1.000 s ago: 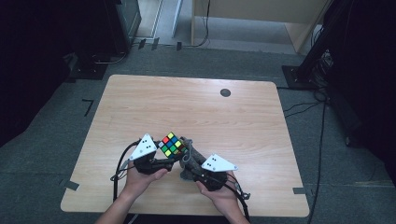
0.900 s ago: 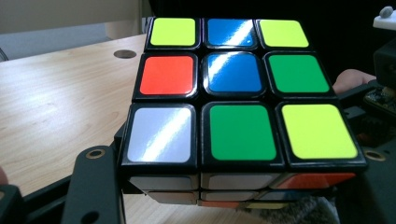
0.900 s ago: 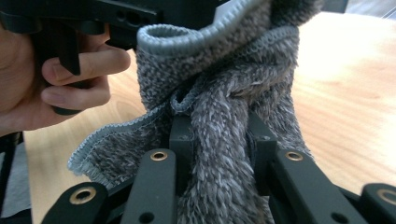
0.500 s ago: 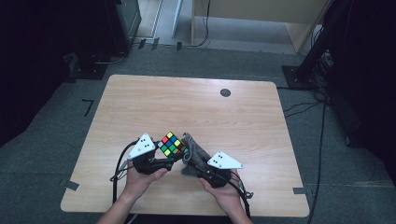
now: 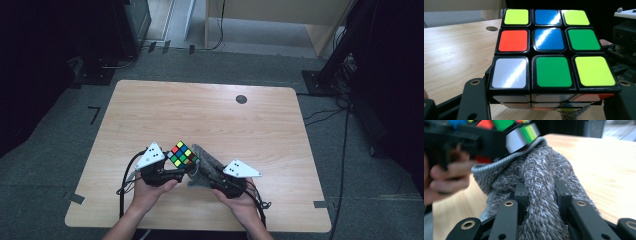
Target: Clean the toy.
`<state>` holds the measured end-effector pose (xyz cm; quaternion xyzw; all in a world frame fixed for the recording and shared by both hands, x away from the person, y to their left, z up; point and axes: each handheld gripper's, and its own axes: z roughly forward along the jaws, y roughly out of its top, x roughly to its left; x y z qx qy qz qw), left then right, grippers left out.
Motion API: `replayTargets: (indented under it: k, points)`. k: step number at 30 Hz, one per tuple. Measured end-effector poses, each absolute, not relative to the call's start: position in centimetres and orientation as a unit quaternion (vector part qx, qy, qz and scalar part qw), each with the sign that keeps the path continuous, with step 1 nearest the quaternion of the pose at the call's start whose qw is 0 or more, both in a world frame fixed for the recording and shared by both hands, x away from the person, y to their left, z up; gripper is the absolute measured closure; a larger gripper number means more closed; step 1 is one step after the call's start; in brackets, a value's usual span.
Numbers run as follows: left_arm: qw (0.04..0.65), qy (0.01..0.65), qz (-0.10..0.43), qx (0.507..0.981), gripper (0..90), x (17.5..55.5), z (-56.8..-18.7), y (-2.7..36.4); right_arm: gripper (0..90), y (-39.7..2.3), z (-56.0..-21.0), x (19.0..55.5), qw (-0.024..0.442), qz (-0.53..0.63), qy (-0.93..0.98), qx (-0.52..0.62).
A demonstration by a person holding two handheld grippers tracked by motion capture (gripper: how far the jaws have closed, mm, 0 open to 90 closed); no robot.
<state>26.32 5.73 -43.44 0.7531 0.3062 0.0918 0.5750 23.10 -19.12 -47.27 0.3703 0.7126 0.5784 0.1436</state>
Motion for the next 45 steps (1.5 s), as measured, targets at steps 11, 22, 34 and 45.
replayTargets:
  k: [11, 22, 34, 45]
  points:
    - [0.566, 0.296, 0.082, 0.765, 34.5, 26.4, -43.7, 4.9, 71.3, -17.9, -47.5, 22.3, 0.127, 0.562, 0.741, 0.346]
    - [0.558, 0.291, 0.085, 0.773, 34.4, 26.4, -43.8, 4.8, 71.5, -17.2, -47.8, 21.9, 0.112, 0.579, 0.735, 0.334]
    - [0.554, 0.282, 0.079, 0.779, 34.3, 26.2, -44.2, 4.5, 72.3, -19.7, -47.1, 22.6, 0.135, 0.587, 0.700, 0.384]
    - [0.558, 0.288, 0.077, 0.775, 34.3, 26.5, -44.2, 5.0, 72.7, -20.0, -46.8, 22.6, 0.134, 0.593, 0.703, 0.369]
